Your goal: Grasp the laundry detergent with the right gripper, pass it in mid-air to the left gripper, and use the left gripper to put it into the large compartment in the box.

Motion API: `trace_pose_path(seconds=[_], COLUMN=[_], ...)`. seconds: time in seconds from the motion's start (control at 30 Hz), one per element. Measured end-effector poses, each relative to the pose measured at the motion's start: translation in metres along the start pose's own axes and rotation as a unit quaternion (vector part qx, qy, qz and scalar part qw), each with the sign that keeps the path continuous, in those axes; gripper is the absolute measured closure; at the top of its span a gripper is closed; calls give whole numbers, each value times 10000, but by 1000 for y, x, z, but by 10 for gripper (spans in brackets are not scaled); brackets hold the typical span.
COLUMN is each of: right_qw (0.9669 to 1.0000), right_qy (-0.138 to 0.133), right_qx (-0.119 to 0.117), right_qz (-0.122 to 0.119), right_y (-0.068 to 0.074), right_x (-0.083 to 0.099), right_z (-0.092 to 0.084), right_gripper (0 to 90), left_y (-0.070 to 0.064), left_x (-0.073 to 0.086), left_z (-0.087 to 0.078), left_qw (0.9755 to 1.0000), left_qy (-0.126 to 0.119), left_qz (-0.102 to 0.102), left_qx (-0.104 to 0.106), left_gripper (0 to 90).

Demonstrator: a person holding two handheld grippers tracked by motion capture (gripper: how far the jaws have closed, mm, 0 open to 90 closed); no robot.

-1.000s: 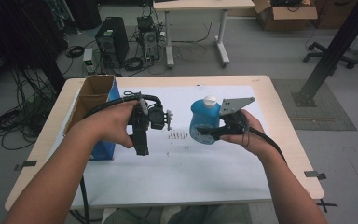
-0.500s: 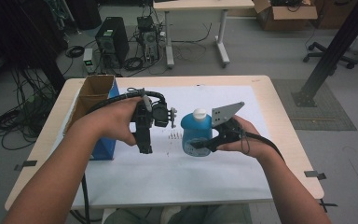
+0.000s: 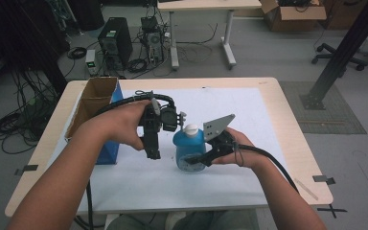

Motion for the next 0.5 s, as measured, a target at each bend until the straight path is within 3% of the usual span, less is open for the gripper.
trace_pose_path(seconds=[0.5], right_qw=[9995], right_qy=[-268], right_qx=[-154], right_qz=[18], right_y=[6], right_x=[-3], right_z=[29], right_gripper=[449], left_y=[0], left_x=[-2], left_z=[0], left_qw=[10000], left_qy=[-21], left_qz=[49], left_qx=[41], left_gripper=[2])
Point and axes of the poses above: each handheld gripper's, and its own axes: z roughly forward along the jaws, x roughly out of its underside, y roughly to its left, the point moved 1 cm from there along z, roughly forward along the jaws, and after that the axes turned 12 degrees about z, right-handed, at the moved point
